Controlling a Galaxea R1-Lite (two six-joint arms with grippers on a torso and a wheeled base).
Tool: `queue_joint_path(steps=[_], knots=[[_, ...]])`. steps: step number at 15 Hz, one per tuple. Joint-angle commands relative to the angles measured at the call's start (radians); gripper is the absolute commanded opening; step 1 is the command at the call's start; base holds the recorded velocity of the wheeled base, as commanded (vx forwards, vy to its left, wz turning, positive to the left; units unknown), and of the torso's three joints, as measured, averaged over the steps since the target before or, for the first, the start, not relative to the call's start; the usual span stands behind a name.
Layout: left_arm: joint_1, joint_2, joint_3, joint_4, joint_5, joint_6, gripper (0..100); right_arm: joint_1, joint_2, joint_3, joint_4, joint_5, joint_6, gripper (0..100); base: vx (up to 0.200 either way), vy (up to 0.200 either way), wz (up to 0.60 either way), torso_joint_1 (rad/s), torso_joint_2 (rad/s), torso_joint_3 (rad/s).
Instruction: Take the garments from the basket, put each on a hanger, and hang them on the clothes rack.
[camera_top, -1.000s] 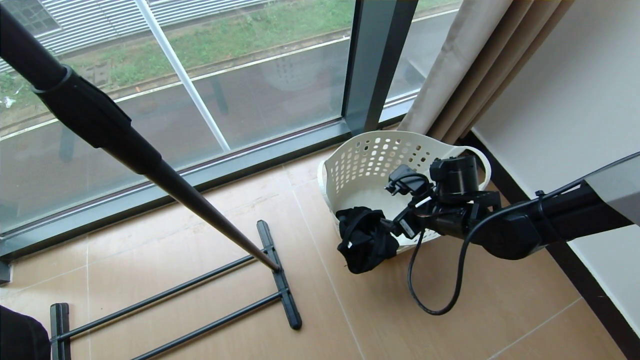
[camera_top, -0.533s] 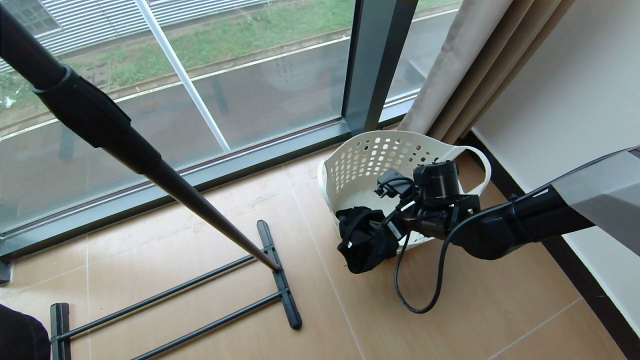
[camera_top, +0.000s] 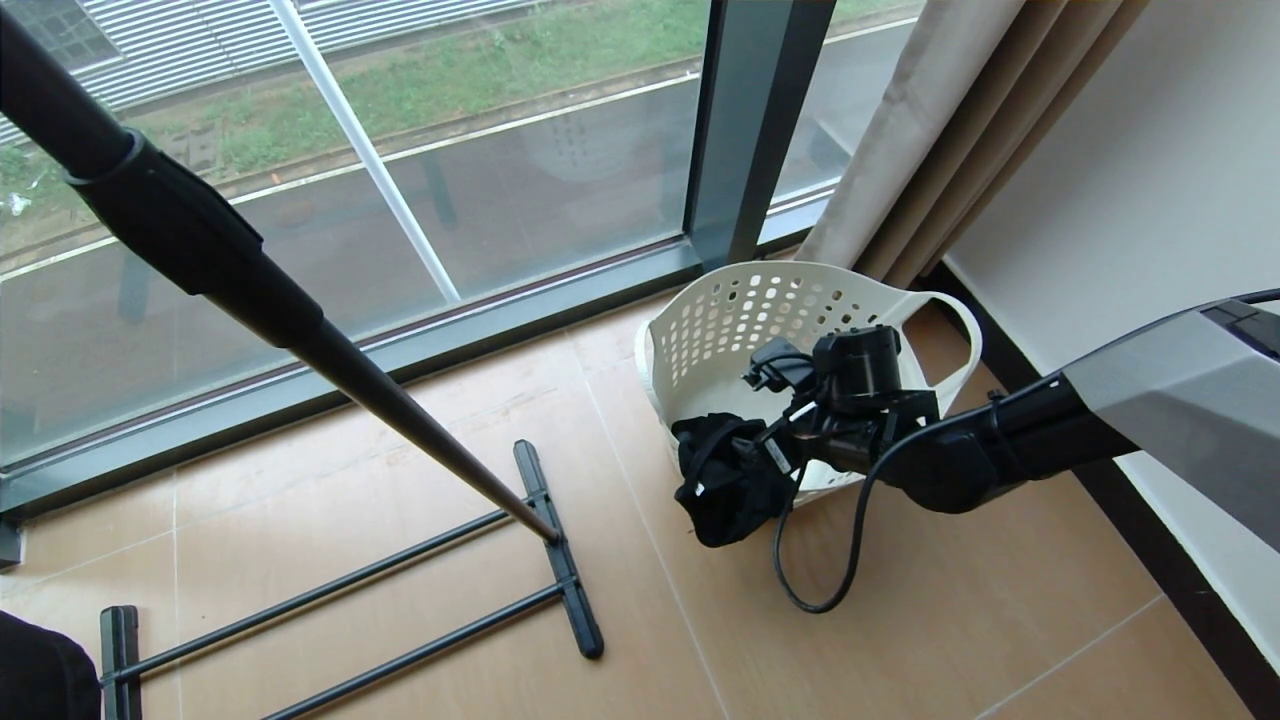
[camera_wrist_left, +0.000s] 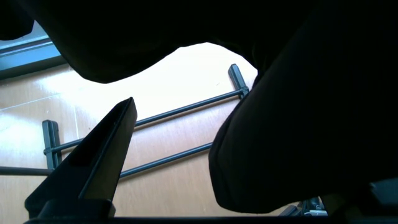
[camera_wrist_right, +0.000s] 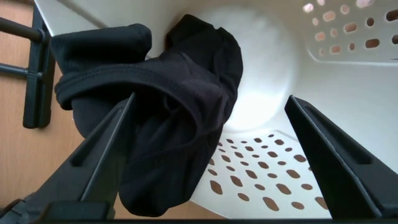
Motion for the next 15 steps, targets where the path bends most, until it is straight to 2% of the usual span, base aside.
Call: queue_joint_path(steps=[1, 3, 5, 6, 7, 9, 14, 15], knots=[[0.000, 0.001, 0.000, 0.000, 0.000, 0.000, 100, -0.004, 0.013, -0.009, 0.000, -0.001, -0.004, 100, 0.000, 0.000, 0.00, 0.000, 0.00, 0.000], [0.000, 0.001, 0.000, 0.000, 0.000, 0.000, 100, -0.023, 0.010, -0.016, 0.001, 0.004, -0.033, 100, 0.000, 0.000, 0.00, 0.000, 0.00, 0.000], [0.000, 0.001, 0.000, 0.000, 0.000, 0.000, 100, -0.043, 0.004, -0.039, 0.003, 0.016, -0.197, 100, 0.000, 0.000, 0.00, 0.000, 0.00, 0.000], [0.000, 0.001, 0.000, 0.000, 0.000, 0.000, 100, -0.043, 0.002, -0.041, 0.004, 0.044, -0.243, 100, 0.000, 0.000, 0.00, 0.000, 0.00, 0.000], [0.000, 0.001, 0.000, 0.000, 0.000, 0.000, 100, -0.043, 0.002, -0.041, 0.004, 0.047, -0.248, 100, 0.000, 0.000, 0.00, 0.000, 0.00, 0.000], [0.000, 0.001, 0.000, 0.000, 0.000, 0.000, 100, -0.041, 0.010, -0.042, 0.004, 0.111, -0.367, 100, 0.000, 0.000, 0.00, 0.000, 0.00, 0.000], [0.000, 0.001, 0.000, 0.000, 0.000, 0.000, 100, 0.025, 0.018, -0.070, 0.015, 0.108, -0.551, 100, 0.000, 0.000, 0.00, 0.000, 0.00, 0.000], [0.000, 0.001, 0.000, 0.000, 0.000, 0.000, 100, 0.031, 0.025, -0.075, 0.015, 0.102, -0.568, 100, 0.000, 0.000, 0.00, 0.000, 0.00, 0.000]])
